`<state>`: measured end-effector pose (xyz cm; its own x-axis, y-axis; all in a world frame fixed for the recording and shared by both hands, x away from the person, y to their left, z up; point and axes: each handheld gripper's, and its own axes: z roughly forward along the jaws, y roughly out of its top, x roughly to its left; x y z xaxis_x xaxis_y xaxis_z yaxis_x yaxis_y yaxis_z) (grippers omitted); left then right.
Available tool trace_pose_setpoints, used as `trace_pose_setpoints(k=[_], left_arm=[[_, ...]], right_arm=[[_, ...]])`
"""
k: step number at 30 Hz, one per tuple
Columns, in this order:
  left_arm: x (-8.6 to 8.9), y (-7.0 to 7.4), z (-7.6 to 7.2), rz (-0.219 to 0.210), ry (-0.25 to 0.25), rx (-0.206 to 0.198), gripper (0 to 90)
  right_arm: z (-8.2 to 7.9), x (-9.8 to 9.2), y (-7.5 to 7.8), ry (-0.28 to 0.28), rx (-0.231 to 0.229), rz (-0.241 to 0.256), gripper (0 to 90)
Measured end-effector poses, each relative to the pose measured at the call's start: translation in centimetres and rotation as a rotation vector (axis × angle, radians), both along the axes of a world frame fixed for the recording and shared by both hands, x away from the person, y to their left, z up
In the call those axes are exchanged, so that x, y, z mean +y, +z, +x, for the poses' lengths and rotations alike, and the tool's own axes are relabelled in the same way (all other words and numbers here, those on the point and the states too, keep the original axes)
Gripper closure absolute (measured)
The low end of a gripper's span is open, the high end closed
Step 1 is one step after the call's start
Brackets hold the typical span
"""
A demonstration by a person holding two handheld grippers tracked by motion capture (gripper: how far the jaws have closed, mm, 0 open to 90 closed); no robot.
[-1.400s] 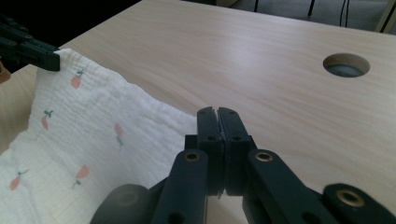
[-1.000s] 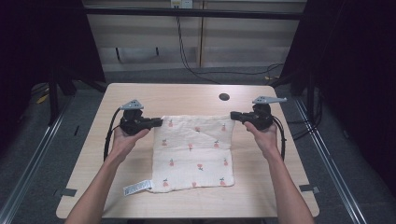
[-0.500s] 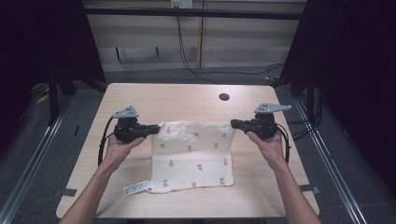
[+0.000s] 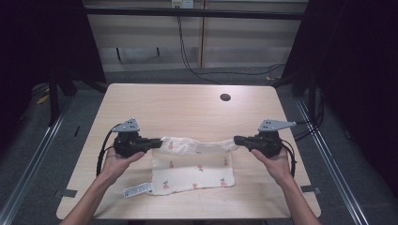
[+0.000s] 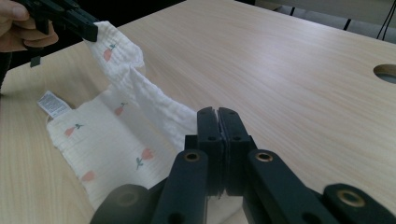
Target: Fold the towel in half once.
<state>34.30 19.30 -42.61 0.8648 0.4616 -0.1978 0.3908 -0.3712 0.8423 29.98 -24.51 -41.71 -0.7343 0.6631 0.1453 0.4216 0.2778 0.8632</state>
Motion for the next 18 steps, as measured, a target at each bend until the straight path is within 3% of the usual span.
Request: trace_pose_setpoints(k=[5, 7, 13, 18], left_arm=[[0.3, -1.0, -0.7, 0.039, -0.001, 0.008, 86.3], [0.4, -1.6, -1.3, 0.074, -0.015, 0.016, 86.2], [-0.3, -3.0, -2.2, 0.12, -0.062, 0.053, 86.2], [-0.2, -4.1, -3.2, 0.131, -0.076, 0.069, 85.4]], right_arm=[[-1.2, 0.0, -0.8, 0.01, 0.021, -0.028, 88.4], [-2.0, 0.0, -1.6, 0.025, 0.041, -0.078, 88.4], [-3.3, 0.0, -2.8, 0.045, 0.084, -0.101, 88.2], [-4.1, 0.2, -4.3, 0.061, 0.123, -0.111, 88.1]])
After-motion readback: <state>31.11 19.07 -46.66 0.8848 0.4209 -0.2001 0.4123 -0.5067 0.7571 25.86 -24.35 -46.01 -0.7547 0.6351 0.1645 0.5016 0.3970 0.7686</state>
